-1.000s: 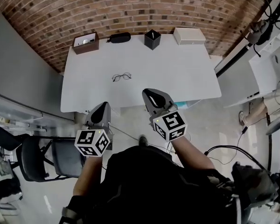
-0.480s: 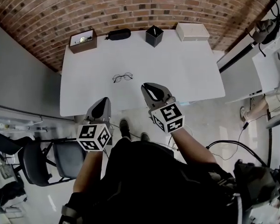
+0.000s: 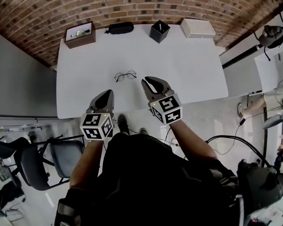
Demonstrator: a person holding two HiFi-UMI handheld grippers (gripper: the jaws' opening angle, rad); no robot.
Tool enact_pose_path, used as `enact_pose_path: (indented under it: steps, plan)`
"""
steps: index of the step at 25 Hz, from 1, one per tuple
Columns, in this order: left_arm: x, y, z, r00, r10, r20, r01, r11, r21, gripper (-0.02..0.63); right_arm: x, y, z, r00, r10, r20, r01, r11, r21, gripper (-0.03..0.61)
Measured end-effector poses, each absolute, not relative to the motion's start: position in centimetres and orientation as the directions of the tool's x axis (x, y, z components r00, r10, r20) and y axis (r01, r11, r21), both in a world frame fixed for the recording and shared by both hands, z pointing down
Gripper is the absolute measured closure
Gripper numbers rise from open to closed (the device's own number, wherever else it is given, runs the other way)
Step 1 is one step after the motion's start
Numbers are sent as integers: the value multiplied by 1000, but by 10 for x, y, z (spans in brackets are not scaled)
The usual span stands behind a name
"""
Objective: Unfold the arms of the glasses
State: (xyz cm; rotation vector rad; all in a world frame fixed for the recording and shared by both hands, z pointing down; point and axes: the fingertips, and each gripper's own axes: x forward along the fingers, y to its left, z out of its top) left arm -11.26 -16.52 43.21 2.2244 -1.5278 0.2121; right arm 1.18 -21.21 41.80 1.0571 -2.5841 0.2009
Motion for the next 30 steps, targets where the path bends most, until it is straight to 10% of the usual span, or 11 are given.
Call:
enact_pose_path:
  steps: [30]
  plan:
    - [-115,-253,618,476,-591,651,-879,-308,364,491,-13,-287,612,-498,-522,692,-765,641,-67,492]
